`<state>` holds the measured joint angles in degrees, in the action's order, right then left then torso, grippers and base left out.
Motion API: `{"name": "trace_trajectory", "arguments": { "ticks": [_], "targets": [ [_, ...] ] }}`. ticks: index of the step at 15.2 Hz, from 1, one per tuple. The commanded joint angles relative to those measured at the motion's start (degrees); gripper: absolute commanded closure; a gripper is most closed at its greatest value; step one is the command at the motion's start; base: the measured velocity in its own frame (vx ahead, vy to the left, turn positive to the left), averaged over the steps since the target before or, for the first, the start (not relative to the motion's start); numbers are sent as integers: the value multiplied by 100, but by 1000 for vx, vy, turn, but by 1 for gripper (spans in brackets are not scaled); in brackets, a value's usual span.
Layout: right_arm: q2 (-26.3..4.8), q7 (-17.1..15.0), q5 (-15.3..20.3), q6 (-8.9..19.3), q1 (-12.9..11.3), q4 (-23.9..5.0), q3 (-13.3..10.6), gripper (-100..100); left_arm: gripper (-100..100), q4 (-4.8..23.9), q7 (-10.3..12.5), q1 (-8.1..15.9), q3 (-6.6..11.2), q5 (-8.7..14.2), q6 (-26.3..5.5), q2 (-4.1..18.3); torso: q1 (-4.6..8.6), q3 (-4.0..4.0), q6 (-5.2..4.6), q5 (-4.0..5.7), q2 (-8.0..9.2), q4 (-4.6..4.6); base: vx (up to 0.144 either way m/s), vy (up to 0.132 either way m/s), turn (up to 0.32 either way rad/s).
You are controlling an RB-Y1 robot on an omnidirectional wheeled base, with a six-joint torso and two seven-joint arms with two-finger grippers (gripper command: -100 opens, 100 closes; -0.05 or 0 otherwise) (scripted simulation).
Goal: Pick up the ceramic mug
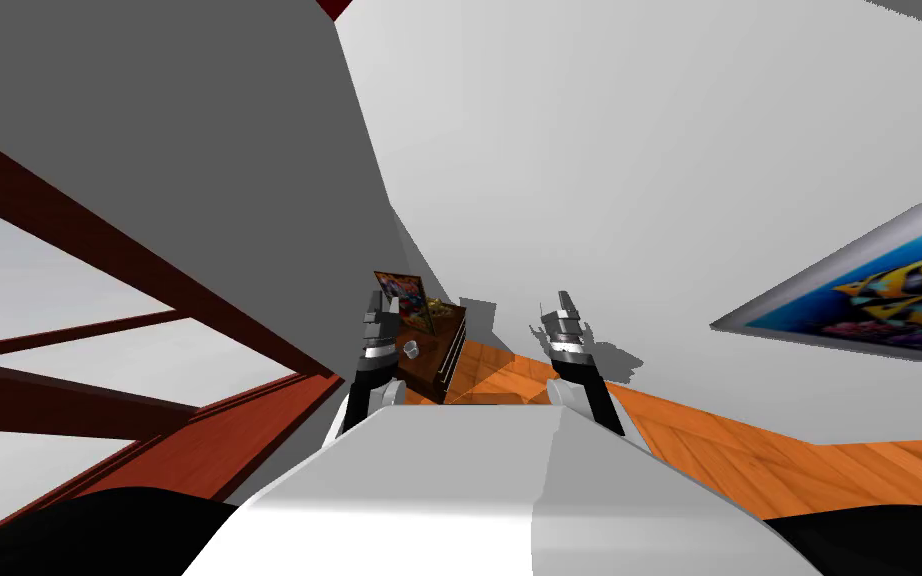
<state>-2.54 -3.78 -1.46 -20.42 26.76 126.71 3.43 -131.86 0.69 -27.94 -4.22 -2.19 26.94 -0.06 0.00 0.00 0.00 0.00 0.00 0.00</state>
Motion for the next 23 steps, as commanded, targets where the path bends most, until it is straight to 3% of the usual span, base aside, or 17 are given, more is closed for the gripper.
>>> {"name": "trace_trajectory", "arguments": {
  "ticks": [1, 2, 5, 6, 8, 9, 11, 13, 18, 19, 20, 21, 22, 23],
  "targets": [
    [0, 0, 0, 0, 0, 0, 0, 0, -100, 116, -73, 6, 49, 80, -135, 275, 0, 0, 0, 0, 0, 0, -55, 19, -62],
    [0, 0, 0, 0, -1, 0, 0, 0, -100, 116, -73, 6, 49, 80, -135, 275, -6, 6, -1, -1, 12, 1, -98, 34, -81],
    [0, 0, 0, 0, -2, 0, 0, 0, -100, 399, -253, 21, 168, 277, -465, 649, -12, 25, -3, -3, 45, 9, -113, 20, -143],
    [0, 0, 0, 0, -2, 0, -1, 0, -100, 399, -253, 21, 168, 277, -465, 649, -12, 25, -4, -3, 45, 9, -78, 22, -128],
    [0, 0, 0, 0, -2, 0, 0, 0, -100, 668, -424, 35, 280, 463, -778, 889, -13, 19, -3, -3, 33, 7, -58, 23, -182],
    [0, 0, 0, 0, -2, 0, -1, 0, -100, 668, -424, 35, 280, 463, -778, 889, -16, 17, -3, -3, 30, 6, -51, 28, -176],
    [0, 0, 0, 0, -2, 0, 0, 0, -100, 992, -630, 53, 416, 688, -1092, 1119, -19, 13, -3, -4, 23, 5, -44, 33, -210],
    [-1, 0, 0, 0, -1, 0, 0, 0, -100, 992, -630, 53, 416, 688, -1156, 1119, -23, 11, -2, -5, 20, 4, -33, 35, -132],
    [0, 0, 0, 0, -1, 0, 0, 0, -100, 1564, -993, 84, 656, 1085, -1801, 1444, -16, 5, -2, -4, 8, 1, -24, 21, -190],
    [0, 0, 0, 0, -1, 0, 0, 0, -100, 1564, -993, 84, 656, 1085, -1822, 1444, -18, 5, -4, -4, 9, 1, -23, 29, -195],
    [-1, 0, 0, 0, -1, 0, 0, 0, -100, 1773, -1126, 96, 743, 1231, -1963, 1547, -19, 5, -2, -4, 9, 2, -22, 30, -254],
    [-1, 0, 0, 0, -1, 0, 0, 0, -100, 1773, -1126, 96, 743, 1231, -2066, 1547, -20, 5, -4, -4, 9, 2, -23, 34, -186],
    [-1, 0, 0, 0, -1, 0, 0, 0, -100, 1986, -1265, 108, 834, 1382, -2208, 1647, -21, 5, -2, -5, 8, 2, -21, 37, -242],
    [-1, 0, 0, 0, -1, 0, 0, 0, -100, 1990, -1265, 108, 834, 1382, -2319, 1647, -24, 4, -4, -5, 8, 2, -18, 39, -204]
  ]
}}
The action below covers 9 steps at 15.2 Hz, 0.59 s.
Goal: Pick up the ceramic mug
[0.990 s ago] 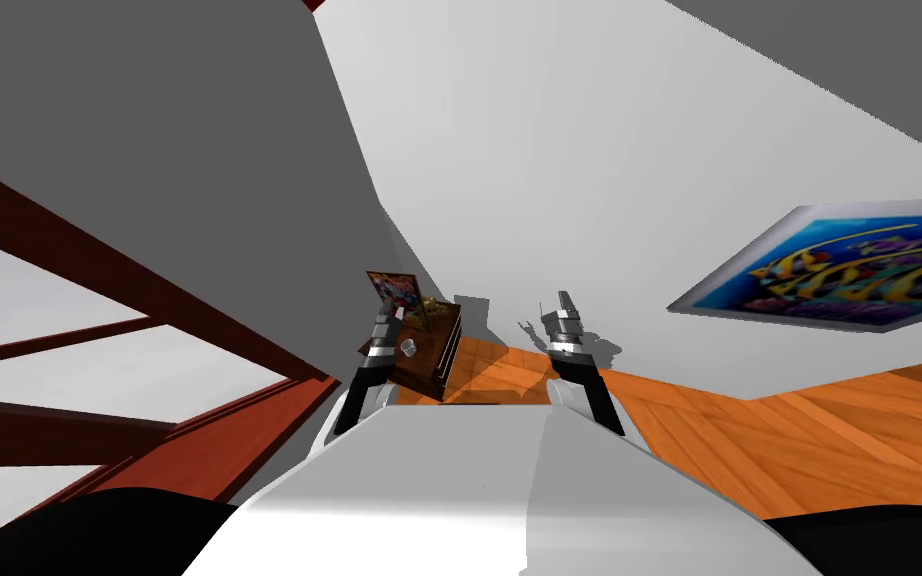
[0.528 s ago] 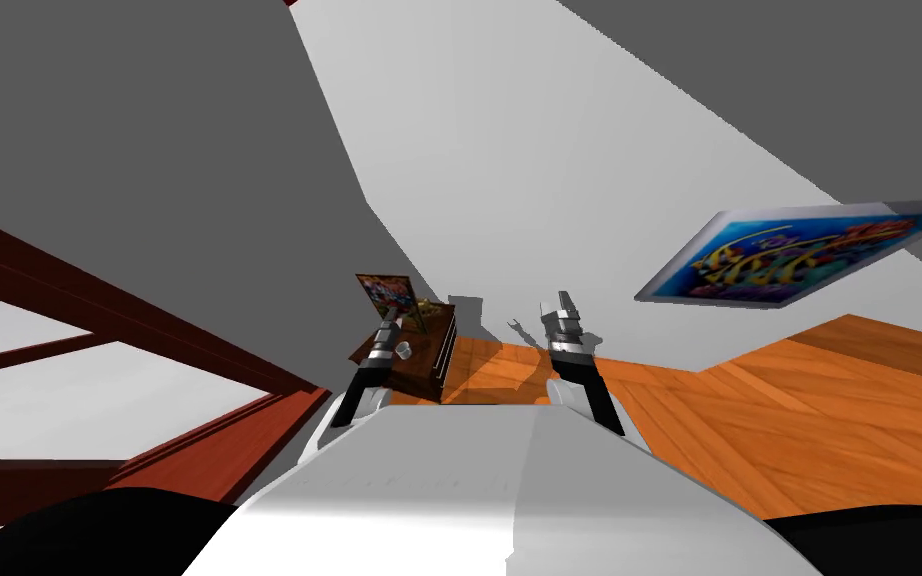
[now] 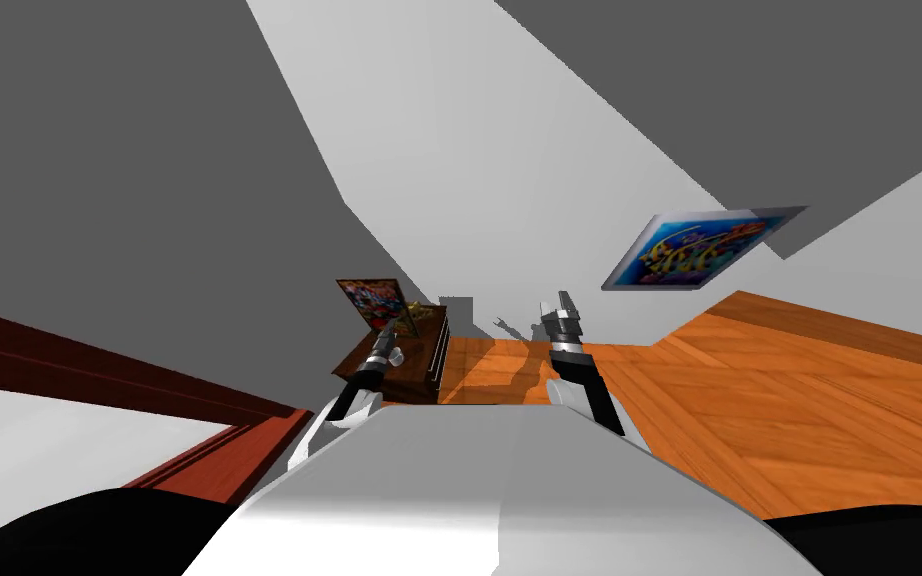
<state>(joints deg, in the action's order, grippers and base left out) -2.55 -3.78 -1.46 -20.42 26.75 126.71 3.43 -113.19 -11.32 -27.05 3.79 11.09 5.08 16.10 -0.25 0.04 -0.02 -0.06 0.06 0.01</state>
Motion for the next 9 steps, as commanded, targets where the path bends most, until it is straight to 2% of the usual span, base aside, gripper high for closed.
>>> {"name": "trace_trajectory", "arguments": {
  "ticks": [1, 3, 4, 6, 7, 9],
  "targets": [
    [0, 0, 0, 0, 0, 0, 0, 0, -100, 286, -206, 31, 127, 211, -286, 128, 0, 0, 0, 0, 0, 0, -17, 36, -252],
    [0, 0, 0, 0, 0, 0, 0, 0, -100, 347, -206, 31, 127, 211, -394, 128, 0, -1, 0, 0, -2, 0, -16, 31, -125],
    [0, 0, 0, 0, 1, 0, 0, 0, -100, 577, -353, 44, 223, 371, -569, 223, 3, -2, 2, 1, -4, 0, -9, 20, -229],
    [0, 0, 0, 0, 0, 0, 0, 0, -100, 577, -353, 44, 223, 371, -662, 223, 5, -3, -1, 2, -5, -1, -10, 22, -152],
    [0, 0, 0, 0, 1, 0, 0, 0, -100, 811, -502, 57, 322, 535, -828, 314, 7, -3, 2, 2, -6, -1, -11, 25, -415],
    [0, 0, 0, 0, 1, 0, 1, 0, -100, 811, -502, 57, 322, 535, -936, 314, 5, -3, 3, 1, -6, -1, -10, 23, -6]
  ]
}}
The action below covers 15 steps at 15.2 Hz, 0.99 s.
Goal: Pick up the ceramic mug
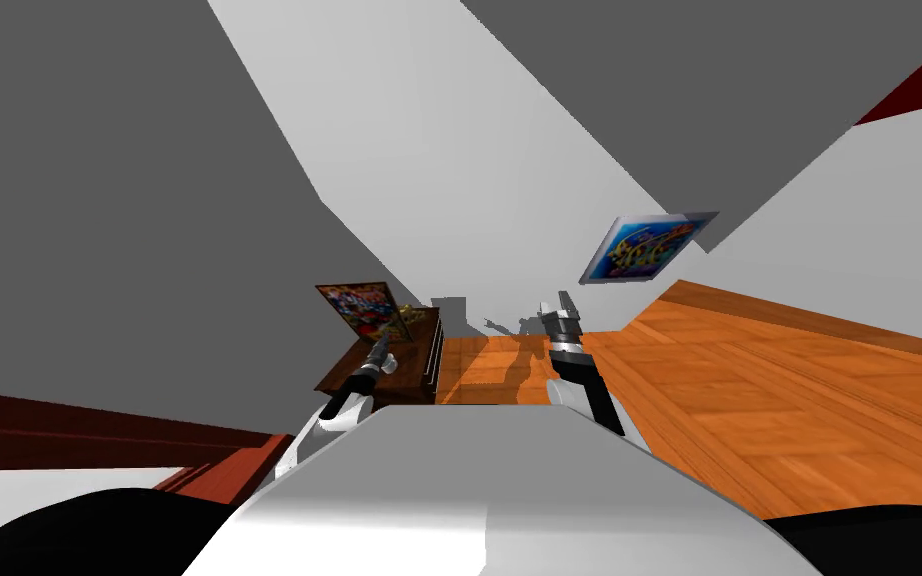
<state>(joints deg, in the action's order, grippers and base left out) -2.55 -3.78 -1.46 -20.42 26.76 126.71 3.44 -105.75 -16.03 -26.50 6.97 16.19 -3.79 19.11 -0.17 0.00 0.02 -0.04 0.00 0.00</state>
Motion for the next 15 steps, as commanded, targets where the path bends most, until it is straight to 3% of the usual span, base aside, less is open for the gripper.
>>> {"name": "trace_trajectory", "arguments": {
  "ticks": [1, 3, 4, 6, 7, 9, 10, 11, 12, 15],
  "targets": [
    [0, 0, 0, 0, 0, 0, 0, 0, -100, 286, -183, 16, 104, 190, -286, 101, 0, 0, 0, 0, 0, 0, -8, 20, -225],
    [0, 0, 0, 0, -1, 0, -1, 0, -100, 305, -183, 16, 104, 190, -327, 101, -2, -1, -4, 0, -1, 0, -8, 27, -167],
    [0, 0, 0, 0, 0, 0, 0, 0, -100, 547, -337, 30, 205, 359, -499, 187, -2, -1, -1, 0, -1, 0, -11, 27, -209],
    [0, 0, 0, 0, -1, 0, -1, 0, -100, 547, -337, 30, 205, 359, -609, 187, -6, -1, -5, -1, -1, 0, -8, 33, -164],
    [0, 0, 0, 0, 0, 0, 0, 0, -100, 790, -493, 44, 308, 529, -793, 269, -5, -1, -1, -1, -2, 0, -7, 26, -176],
    [0, 0, 0, 0, -1, 0, 0, 0, -100, 790, -493, 44, 308, 529, -892, 269, -5, -1, -4, -1, -2, 0, -9, 29, -150],
    [0, 0, 0, 0, 0, 0, 0, 0, -100, 1033, -649, 58, 410, 699, -1082, 348, -4, -1, -1, -1, -2, 0, -7, 36, -217],
    [0, 0, 0, 0, -1, 0, -1, 0, -100, 1033, -649, 58, 410, 699, -1167, 348, -6, -2, -6, -2, -3, 0, -5, 40, -237],
    [0, 0, 0, 0, -1, 0, 0, 0, -100, 1252, -805, 72, 513, 870, -1309, 424, -8, -2, -4, -1, -3, 0, -10, 40, -314],
    [0, 0, 0, 0, -1, 0, 0, 0, -100, 1520, -960, 86, 615, 1040, -1719, 497, -14, -1, -5, -2, -1, 0, -13, 50, -253]
  ]
}}
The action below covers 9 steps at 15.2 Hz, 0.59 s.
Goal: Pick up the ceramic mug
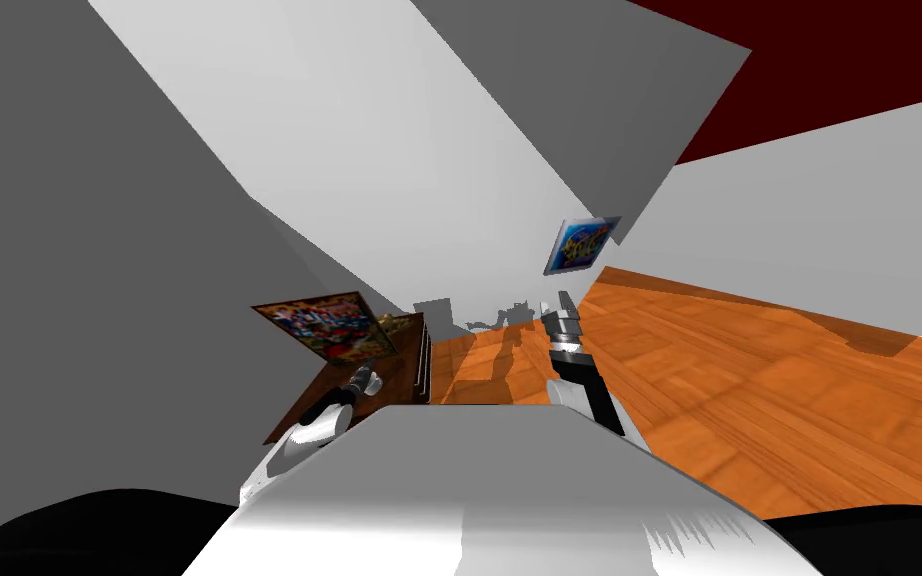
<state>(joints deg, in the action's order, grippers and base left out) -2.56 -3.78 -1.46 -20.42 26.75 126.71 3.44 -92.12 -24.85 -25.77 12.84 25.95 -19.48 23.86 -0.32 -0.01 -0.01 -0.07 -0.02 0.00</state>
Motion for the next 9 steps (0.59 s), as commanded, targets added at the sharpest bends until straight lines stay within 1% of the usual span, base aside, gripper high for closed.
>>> {"name": "trace_trajectory", "arguments": {
  "ticks": [1, 2, 3, 4, 5, 6, 7, 8, 9],
  "targets": [
    [0, 0, 0, 0, 0, 0, 0, 0, -100, 157, -78, 12, 28, 65, -176, 22, 0, 0, 0, 0, 0, 0, -6, 39, -52],
    [0, 0, 0, 0, 1, 0, 0, 0, -100, 374, -232, 26, 129, 234, -389, 92, 3, -1, 3, 0, -2, 0, -7, 36, -181],
    [0, 0, 0, 0, 0, 0, 0, 0, -100, 398, -232, 26, 129, 234, -457, 92, 4, -1, 0, 1, -1, -1, -10, 41, -204],
    [0, 0, 0, 0, 0, 0, 0, 0, -100, 544, -385, 40, 230, 400, -599, 159, 5, -1, 0, 1, -2, 0, -4, 51, -263],
    [0, 0, 0, 0, 0, 0, 0, 0, -100, 635, -385, 40, 230, 400, -719, 159, 2, -2, -4, 0, -4, 0, -6, 51, -258],
    [0, 0, 0, 0, 0, 0, 0, 0, -100, 635, -385, 40, 230, 400, -734, 159, 1, -3, -2, 0, -4, -1, -7, 37, -109],
    [0, 0, 0, 0, 1, 0, 0, 0, -100, 869, -535, 54, 328, 565, -905, 222, 4, -2, 3, 1, -4, -1, -3, 36, -198],
    [0, 0, 0, 0, 0, 0, 0, 0, -100, 869, -535, 54, 328, 565, -998, 222, 4, -2, 0, 2, -4, -1, -5, 43, -209],
    [0, 0, 0, 0, 0, 0, 0, 0, -100, 869, -535, 54, 328, 565, -1007, 222, 4, -3, -1, 1, -5, -1, -6, 35, -80]
  ]
}}
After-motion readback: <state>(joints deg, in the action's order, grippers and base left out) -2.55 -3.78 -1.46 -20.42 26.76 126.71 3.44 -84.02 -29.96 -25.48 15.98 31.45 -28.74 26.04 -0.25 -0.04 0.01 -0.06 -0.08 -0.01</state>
